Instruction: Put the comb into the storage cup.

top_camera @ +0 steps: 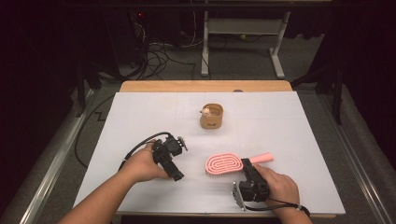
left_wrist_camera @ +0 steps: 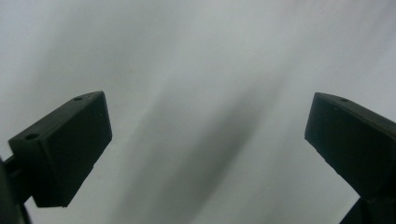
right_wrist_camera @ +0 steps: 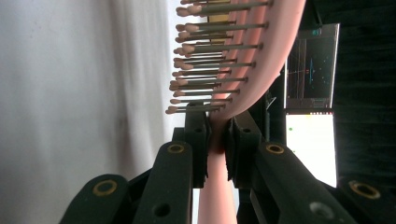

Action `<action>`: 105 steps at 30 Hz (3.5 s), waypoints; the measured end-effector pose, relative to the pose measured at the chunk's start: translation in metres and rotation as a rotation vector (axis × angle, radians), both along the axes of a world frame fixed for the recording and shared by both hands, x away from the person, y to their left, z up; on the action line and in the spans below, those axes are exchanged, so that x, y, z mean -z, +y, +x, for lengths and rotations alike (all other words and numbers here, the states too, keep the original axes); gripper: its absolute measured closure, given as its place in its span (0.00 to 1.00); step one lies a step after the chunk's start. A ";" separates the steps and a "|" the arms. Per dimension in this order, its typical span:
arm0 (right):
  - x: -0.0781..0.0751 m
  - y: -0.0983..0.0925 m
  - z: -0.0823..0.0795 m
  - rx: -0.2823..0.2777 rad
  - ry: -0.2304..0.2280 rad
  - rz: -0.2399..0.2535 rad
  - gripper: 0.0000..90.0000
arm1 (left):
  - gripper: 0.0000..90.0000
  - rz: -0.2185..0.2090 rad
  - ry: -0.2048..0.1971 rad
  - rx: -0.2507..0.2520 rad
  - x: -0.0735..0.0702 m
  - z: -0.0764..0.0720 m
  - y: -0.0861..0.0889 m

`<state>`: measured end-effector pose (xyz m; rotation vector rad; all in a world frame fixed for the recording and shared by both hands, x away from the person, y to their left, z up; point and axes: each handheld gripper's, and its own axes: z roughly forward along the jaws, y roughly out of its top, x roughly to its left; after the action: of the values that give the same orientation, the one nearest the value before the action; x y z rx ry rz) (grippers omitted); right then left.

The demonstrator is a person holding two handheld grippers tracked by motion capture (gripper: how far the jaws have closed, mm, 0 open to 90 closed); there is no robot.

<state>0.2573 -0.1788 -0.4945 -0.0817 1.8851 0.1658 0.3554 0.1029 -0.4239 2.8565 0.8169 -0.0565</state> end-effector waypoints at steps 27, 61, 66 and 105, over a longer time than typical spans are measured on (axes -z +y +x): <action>-0.002 -0.004 -0.001 0.017 -0.018 0.031 0.91 | 0.03 -0.244 -0.094 -0.177 0.019 -0.007 0.077; -0.013 -0.013 -0.001 0.068 0.000 0.135 0.91 | 0.00 -0.685 -0.487 -0.328 0.047 -0.044 0.096; -0.018 -0.012 -0.002 0.076 0.024 0.183 0.91 | 0.00 -0.705 -0.499 -0.332 0.047 -0.046 0.099; -0.053 -0.043 0.005 0.111 0.291 0.767 0.91 | 0.00 -0.739 -0.511 -0.333 0.049 -0.052 0.106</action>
<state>0.2620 -0.2214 -0.4414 0.5946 1.9837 0.8450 0.3032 0.2091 -0.4729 1.8995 0.8977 0.3281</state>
